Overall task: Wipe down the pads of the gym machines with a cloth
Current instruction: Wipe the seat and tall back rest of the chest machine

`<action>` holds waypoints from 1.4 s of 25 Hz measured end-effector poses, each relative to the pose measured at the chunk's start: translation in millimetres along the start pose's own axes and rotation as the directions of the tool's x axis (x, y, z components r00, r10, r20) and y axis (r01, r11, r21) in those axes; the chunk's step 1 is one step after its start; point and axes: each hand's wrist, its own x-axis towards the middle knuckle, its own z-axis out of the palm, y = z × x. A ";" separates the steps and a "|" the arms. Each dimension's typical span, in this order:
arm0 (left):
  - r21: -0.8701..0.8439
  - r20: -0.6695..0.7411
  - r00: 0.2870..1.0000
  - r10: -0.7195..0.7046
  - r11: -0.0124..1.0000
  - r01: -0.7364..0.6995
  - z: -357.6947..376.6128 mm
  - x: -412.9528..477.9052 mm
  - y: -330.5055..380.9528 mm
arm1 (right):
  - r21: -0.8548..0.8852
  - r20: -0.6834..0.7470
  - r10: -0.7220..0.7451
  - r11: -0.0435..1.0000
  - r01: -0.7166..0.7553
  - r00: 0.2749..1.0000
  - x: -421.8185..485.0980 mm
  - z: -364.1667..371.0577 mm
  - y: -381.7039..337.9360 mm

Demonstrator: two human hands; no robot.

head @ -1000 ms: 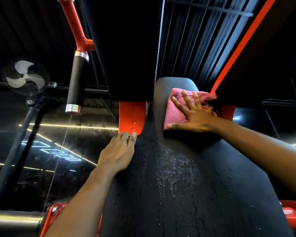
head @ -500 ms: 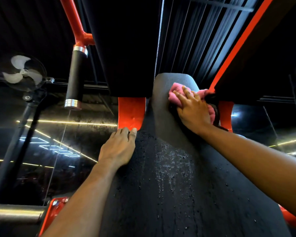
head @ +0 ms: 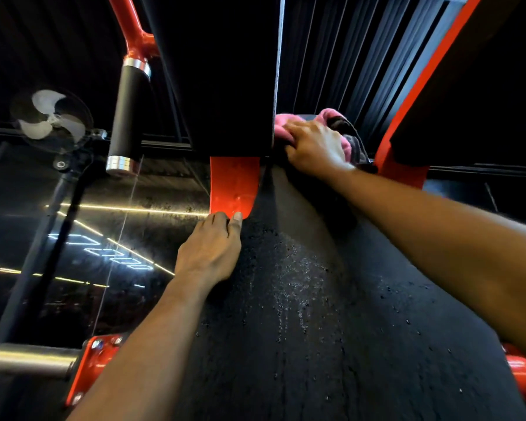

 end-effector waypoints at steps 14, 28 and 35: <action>-0.039 0.121 0.991 -0.060 0.997 0.065 -13.0 0.5 4.8 | -0.095 -0.039 0.325 0.940 -0.328 0.945 -200.5 -30.7 42.8; -0.021 0.041 0.999 -0.008 1.000 0.009 0.4 -0.2 -0.5 | -0.098 -0.130 0.324 0.936 -0.338 0.937 -21.1 1.6 12.5; -0.018 0.074 0.996 -0.047 0.999 0.048 -5.1 0.0 4.7 | -0.089 0.008 -0.091 0.992 0.092 0.996 -122.1 -4.9 -7.5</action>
